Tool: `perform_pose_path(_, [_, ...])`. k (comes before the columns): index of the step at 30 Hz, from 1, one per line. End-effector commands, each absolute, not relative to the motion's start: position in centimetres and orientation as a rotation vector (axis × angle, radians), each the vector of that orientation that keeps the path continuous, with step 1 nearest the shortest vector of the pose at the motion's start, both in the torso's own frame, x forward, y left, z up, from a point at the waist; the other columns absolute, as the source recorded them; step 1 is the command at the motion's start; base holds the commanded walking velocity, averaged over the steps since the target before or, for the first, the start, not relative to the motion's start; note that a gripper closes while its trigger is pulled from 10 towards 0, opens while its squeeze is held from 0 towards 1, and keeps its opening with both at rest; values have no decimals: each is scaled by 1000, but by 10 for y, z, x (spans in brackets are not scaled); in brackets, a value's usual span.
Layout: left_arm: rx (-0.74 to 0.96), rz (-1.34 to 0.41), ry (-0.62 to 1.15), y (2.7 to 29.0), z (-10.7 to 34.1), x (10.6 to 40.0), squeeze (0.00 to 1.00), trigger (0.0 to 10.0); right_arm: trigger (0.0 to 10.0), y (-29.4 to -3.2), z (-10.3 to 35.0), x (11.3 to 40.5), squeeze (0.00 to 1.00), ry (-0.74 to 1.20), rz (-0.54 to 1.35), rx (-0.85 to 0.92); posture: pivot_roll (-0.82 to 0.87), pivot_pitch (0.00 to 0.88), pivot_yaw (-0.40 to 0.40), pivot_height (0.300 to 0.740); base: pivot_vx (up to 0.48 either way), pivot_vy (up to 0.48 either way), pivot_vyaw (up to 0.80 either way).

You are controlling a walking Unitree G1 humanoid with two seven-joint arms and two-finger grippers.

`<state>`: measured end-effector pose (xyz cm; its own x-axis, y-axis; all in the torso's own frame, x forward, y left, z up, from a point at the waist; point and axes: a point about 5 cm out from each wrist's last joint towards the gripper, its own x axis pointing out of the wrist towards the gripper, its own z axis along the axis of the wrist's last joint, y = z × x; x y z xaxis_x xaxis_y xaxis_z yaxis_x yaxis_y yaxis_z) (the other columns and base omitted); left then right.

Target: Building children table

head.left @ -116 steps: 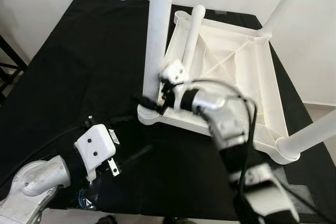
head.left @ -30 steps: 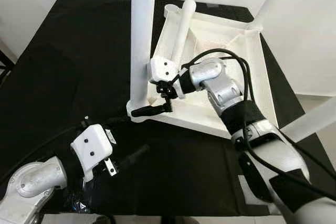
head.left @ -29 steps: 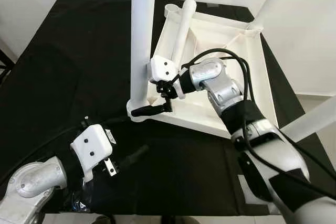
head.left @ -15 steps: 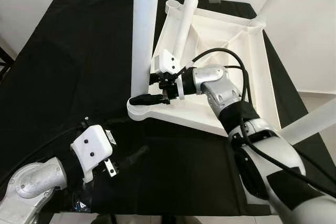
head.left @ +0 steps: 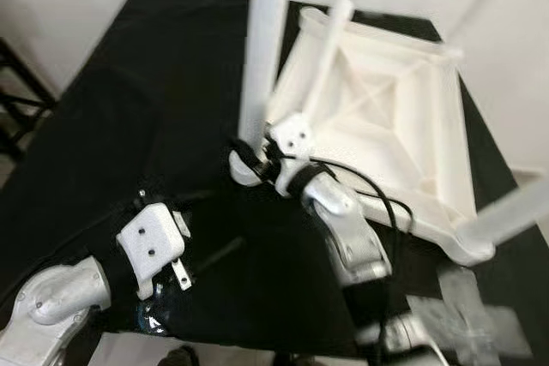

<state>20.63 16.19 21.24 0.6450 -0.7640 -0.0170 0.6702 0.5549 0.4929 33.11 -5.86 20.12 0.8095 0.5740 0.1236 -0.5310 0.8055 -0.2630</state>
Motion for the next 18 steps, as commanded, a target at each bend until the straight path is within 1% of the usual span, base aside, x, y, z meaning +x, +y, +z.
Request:
perform_pose_path(1, [487, -875, -207, 161, 210, 206, 0, 10000, 0, -75, 172, 335, 0, -47, 528, -342, 118, 228, -150, 740, 0, 0, 0])
perform_pose_path(6, [486, -879, -210, 159, 209, 206, 0, 10000, 0, -71, 179, 339, 0, -55, 553, -329, 125, 224, -156, 740, 0, 0, 0])
perform_pose_path(10, [490, -874, -209, 160, 210, 206, 0, 10000, 0, -61, 189, 336, 0, -81, 609, -314, 126, 222, -141, 740, 0, 0, 0])
perform_pose_path(11, [491, -874, -208, 161, 210, 207, 0, 10000, 4706, -60, 192, 336, 0, -93, 616, -305, 126, 223, -140, 740, 0, 0, 0])
perform_pose_path(12, [491, -874, -208, 161, 210, 207, 0, 10000, 4706, -60, 192, 336, 0, -93, 616, -305, 126, 223, -140, 740, 0, 0, 0])
perform_pose_path(13, [491, -877, -208, 160, 210, 207, 0, 10000, 10000, -58, 205, 338, 498, -136, 653, -271, 127, 224, -137, 740, 0, 0, 0])
perform_pose_path(14, [490, -879, -208, 160, 210, 207, 0, 10000, 10000, -57, 214, 339, 498, -166, 677, -247, 127, 224, -137, 740, 0, 0, 0])
perform_pose_path(15, [490, -880, -208, 159, 210, 207, 0, 10000, 10000, -52, 223, 334, 1000, -182, 811, -222, 126, 225, -135, 740, 0, 0, 0])
perform_pose_path(16, [489, -881, -208, 159, 210, 207, 0, 10000, 10000, -48, 228, 330, 1000, -189, 910, -208, 126, 225, -135, 740, 0, 0, 0])
perform_pose_path(17, [489, -881, -208, 159, 210, 207, 0, 10000, 10000, -48, 228, 330, 1000, -189, 910, -208, 126, 225, -135, 740, 0, 0, 0])
perform_pose_path(18, [489, -881, -208, 159, 210, 207, 0, 10000, 10000, -50, 237, 329, 1000, -253, 982, -235, 126, 227, -133, 740, 0, 0, 0])
